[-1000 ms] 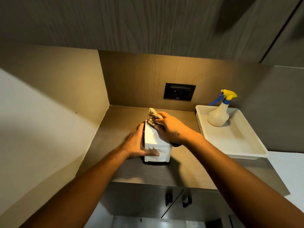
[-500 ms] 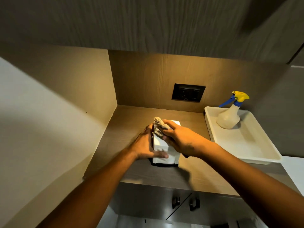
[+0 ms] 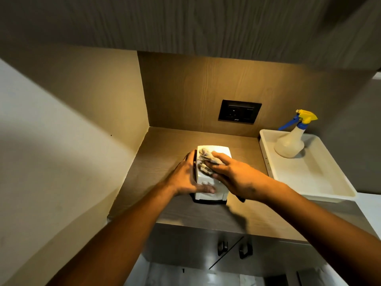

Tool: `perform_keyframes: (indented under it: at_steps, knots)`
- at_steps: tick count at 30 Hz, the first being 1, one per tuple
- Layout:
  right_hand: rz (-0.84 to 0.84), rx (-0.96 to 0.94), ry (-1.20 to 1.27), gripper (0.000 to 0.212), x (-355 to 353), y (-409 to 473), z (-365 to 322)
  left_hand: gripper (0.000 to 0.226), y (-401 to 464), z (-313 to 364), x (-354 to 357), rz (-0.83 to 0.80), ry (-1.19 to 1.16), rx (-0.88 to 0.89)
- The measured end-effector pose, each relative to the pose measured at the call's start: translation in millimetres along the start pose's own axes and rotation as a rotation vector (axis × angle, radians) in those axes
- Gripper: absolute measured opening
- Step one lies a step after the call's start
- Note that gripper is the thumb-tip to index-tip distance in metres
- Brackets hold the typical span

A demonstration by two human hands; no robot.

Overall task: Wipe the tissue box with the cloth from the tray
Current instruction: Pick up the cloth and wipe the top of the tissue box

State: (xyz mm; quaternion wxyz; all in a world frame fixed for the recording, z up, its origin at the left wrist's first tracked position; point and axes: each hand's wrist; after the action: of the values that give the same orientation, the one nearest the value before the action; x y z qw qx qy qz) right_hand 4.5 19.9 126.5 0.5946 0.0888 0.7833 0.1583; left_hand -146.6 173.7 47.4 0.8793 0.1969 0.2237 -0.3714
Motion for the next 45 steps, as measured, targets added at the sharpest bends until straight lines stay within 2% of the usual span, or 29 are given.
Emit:
perform_keyframes:
  at_steps: [3,7,12,15,19,23,26,30,33,39,42,45]
  knots:
    - [0.03,0.09,0.002,0.045,-9,-19,16,0.137,-1,0,2,0.028,-0.025,-0.049]
    - [0.079,0.201,-0.086,0.038,-9,9,26,0.139,-3,-1,4,0.028,-0.022,-0.08]
    - [0.067,0.057,-0.049,0.036,3,-10,-6,0.135,-3,-3,5,0.022,-0.038,-0.068]
    - [0.033,0.13,-0.012,0.045,-6,-27,0,0.136,-5,-2,5,0.037,-0.04,-0.086]
    - [0.084,0.245,-0.105,0.041,-8,4,31,0.137,-4,1,5,0.039,-0.007,-0.093]
    - [0.036,0.289,-0.122,0.039,5,51,30,0.137,-4,1,5,0.038,0.003,-0.098]
    - [0.06,0.251,-0.084,0.039,10,55,8,0.135,-4,0,4,0.037,0.004,-0.073]
    - [0.108,0.103,-0.076,0.039,16,1,-12,0.129,-4,1,6,0.042,-0.003,-0.051]
    - [0.138,0.181,-0.073,0.037,8,-17,2,0.136,-6,3,6,0.045,-0.019,-0.078]
    - [0.149,0.327,-0.208,0.035,8,37,28,0.143,-8,9,5,0.048,-0.007,-0.127]
    - [0.157,0.284,-0.193,0.034,15,43,5,0.138,-8,7,6,0.06,0.02,-0.1]
    - [0.217,0.145,-0.156,0.039,26,14,-22,0.131,-8,7,7,0.079,0.003,-0.083]
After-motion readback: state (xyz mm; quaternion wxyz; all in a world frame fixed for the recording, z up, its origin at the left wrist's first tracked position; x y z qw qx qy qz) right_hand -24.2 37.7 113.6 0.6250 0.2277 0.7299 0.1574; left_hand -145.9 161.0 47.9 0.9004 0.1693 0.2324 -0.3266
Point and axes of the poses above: each hand's wrist, its own y-axis towards the middle knuckle, its own x-axis out of the palm, z = x × y, and after that the axes turned 14 degrees about z, right-handed
